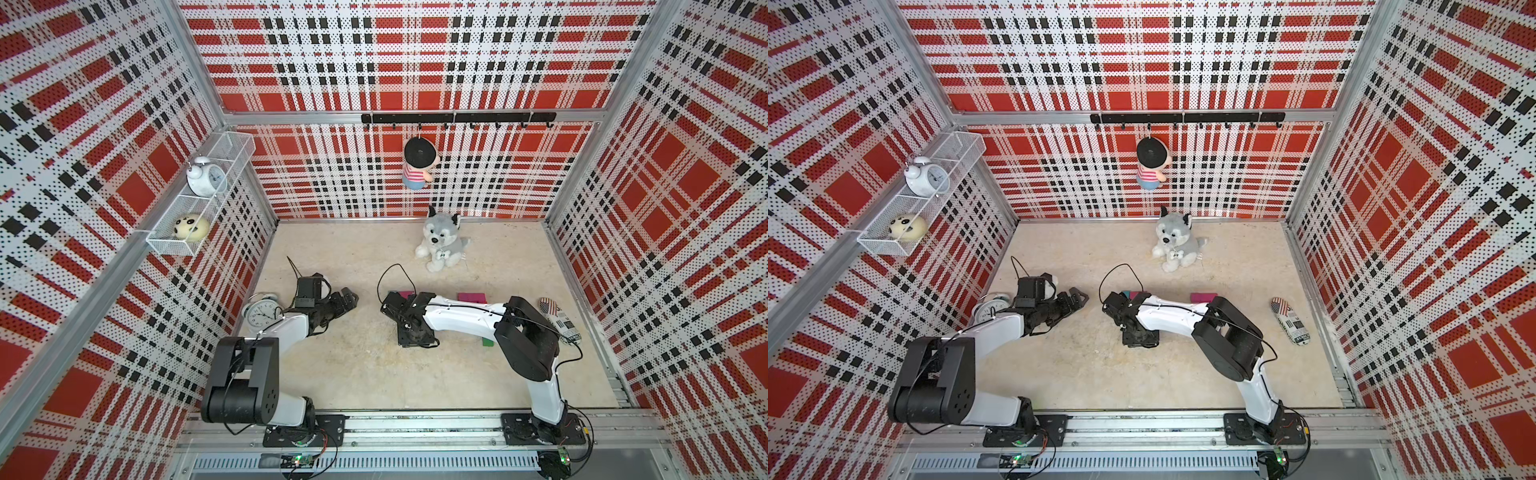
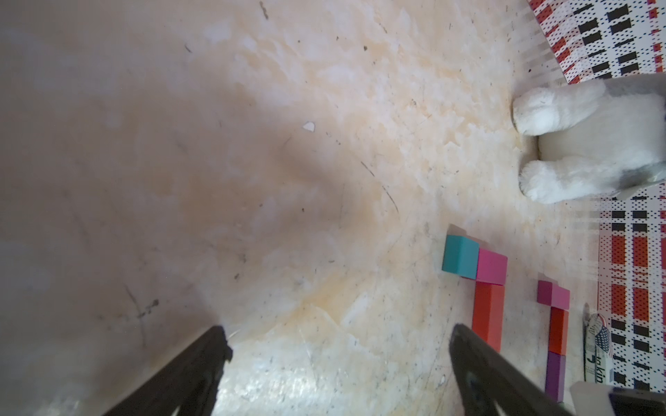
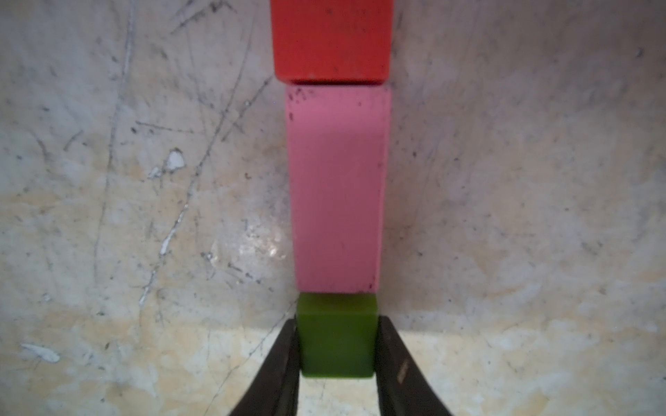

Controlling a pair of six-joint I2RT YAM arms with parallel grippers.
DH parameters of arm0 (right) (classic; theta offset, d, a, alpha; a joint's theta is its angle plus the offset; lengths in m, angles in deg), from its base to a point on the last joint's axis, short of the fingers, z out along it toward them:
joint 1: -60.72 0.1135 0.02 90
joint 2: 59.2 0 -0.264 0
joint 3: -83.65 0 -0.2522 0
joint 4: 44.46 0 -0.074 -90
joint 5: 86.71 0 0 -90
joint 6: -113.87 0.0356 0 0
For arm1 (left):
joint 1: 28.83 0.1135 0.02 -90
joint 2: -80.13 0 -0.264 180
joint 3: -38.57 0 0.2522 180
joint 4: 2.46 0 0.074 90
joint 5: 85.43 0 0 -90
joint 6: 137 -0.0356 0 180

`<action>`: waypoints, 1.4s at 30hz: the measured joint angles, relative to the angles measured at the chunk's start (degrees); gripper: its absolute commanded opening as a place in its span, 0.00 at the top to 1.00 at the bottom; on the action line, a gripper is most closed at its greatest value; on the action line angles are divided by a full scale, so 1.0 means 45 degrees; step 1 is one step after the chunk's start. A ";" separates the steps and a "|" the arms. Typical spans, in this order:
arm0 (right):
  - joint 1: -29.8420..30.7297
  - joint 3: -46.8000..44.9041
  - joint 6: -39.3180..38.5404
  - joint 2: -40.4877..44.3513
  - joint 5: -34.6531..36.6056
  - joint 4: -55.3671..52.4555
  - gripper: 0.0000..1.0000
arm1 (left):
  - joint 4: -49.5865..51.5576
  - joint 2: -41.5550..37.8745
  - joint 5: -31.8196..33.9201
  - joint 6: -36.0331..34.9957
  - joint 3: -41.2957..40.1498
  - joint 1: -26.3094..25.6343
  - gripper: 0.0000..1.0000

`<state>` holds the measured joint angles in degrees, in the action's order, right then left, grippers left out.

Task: Assemble the number 7 with building blocks
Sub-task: Assemble the building block at the center of the board.

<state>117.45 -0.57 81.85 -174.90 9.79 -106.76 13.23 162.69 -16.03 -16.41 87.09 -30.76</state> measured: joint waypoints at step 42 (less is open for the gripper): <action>-0.0316 0.0219 0.0039 -0.0160 -0.0204 0.0039 0.64 | -0.0010 0.0005 -0.0015 -0.0005 0.0000 0.0000 0.02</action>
<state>116.03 0.41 82.02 -175.63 8.87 -106.58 13.19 162.71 -16.09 -16.43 87.09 -30.76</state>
